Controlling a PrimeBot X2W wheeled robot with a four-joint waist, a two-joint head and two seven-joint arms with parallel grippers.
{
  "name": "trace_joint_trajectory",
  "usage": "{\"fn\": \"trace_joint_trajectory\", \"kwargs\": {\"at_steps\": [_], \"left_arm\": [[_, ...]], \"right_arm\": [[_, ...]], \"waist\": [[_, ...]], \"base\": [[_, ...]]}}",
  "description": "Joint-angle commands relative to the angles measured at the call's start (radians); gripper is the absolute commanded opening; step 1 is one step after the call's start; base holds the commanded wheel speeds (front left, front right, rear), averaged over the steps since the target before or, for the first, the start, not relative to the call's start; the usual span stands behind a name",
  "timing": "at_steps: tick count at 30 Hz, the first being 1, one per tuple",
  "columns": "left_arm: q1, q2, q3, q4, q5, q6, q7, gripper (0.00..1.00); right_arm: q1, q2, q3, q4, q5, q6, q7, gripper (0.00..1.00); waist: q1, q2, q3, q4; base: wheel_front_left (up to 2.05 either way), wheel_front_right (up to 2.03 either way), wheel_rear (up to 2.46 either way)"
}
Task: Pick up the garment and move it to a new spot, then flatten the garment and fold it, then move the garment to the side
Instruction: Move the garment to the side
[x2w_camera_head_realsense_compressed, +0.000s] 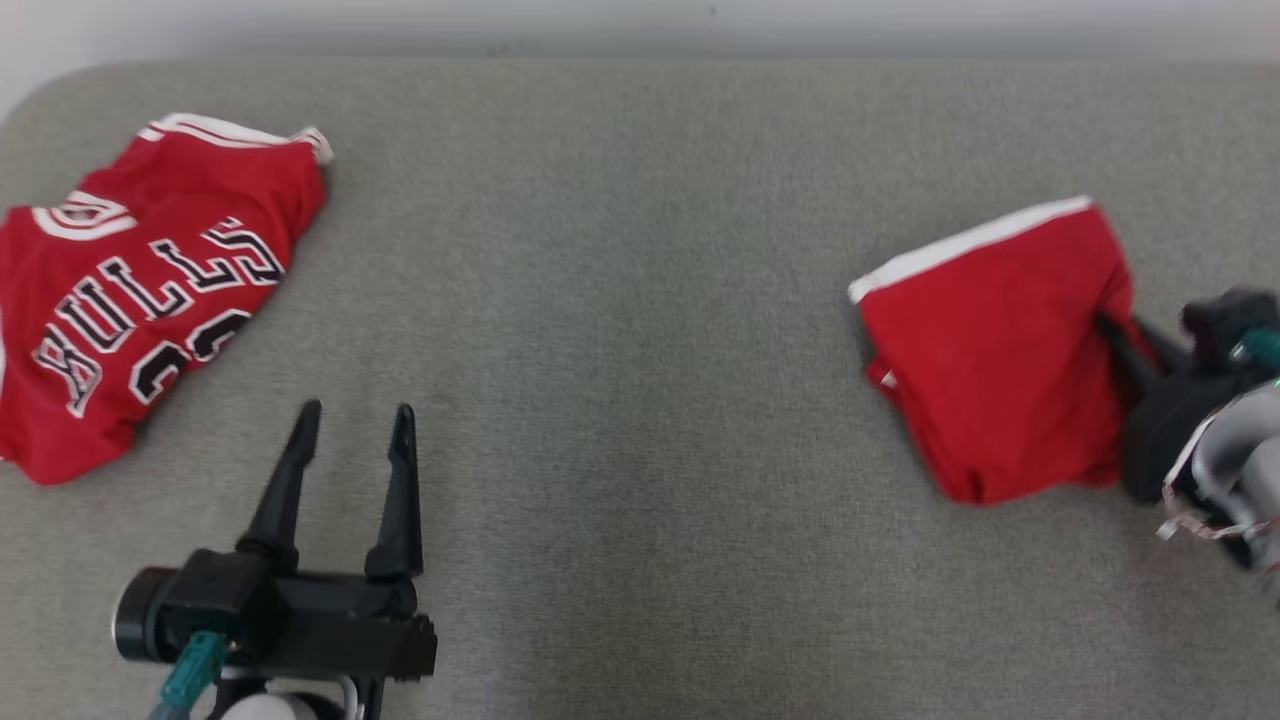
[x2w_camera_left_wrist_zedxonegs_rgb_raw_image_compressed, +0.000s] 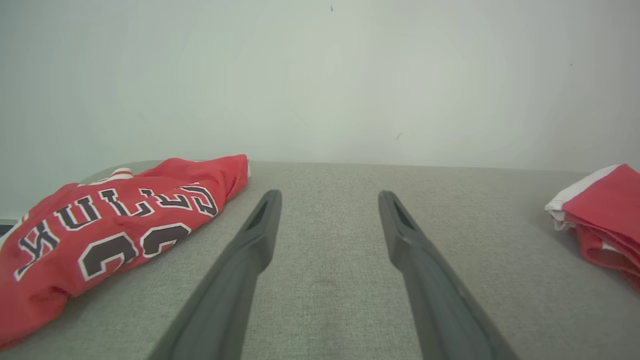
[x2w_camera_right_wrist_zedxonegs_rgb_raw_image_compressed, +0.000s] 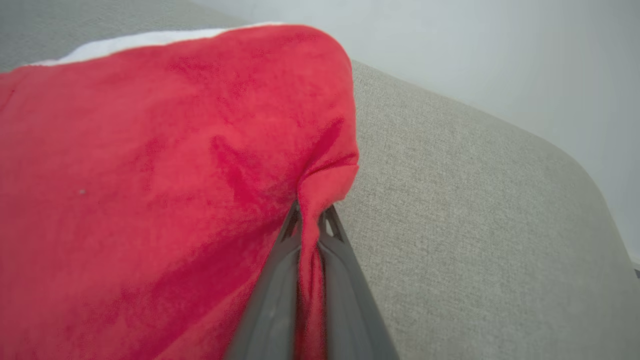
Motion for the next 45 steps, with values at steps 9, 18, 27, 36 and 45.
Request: {"fn": "trace_joint_trajectory", "kwargs": {"at_steps": [9,18,27,36,45], "left_arm": [[-0.1,0.015,0.015,-0.088,0.048,0.002,0.0,1.0],[-0.119,0.048,0.049,-0.193,0.093,0.013,0.0,1.0],[-0.105,0.065,0.048,-0.229,0.103,0.007,0.0,1.0],[-0.096,0.055,0.037,-0.223,0.102,0.015,0.001,1.0],[-0.079,0.045,0.052,-0.192,0.076,0.021,0.0,1.0]], "right_arm": [[-0.213,-0.234,0.117,-0.134,0.061,-0.003,0.029,0.0],[-0.372,-0.372,0.169,-0.149,0.111,-0.003,0.008,0.0],[-0.492,-0.422,0.214,-0.081,0.115,-0.003,0.008,0.0],[-0.559,-0.385,0.241,0.025,0.105,-0.003,-0.008,0.99],[-0.549,-0.327,0.212,0.114,0.116,-0.003,-0.105,1.0]], "waist": [[-0.0002,-0.0001,0.284,-0.158],[-0.0002,-0.0001,0.394,-0.25],[-0.0002,-0.0001,0.408,-0.257],[-0.0002,-0.0001,0.41,-0.237],[-0.0002,-0.0001,0.329,-0.218]], "base": [[0.0,0.0,0.0],[0.0,0.0,0.0],[0.0,0.0,0.0],[0.0,0.0,0.0],[0.0,0.0,0.0]]}}
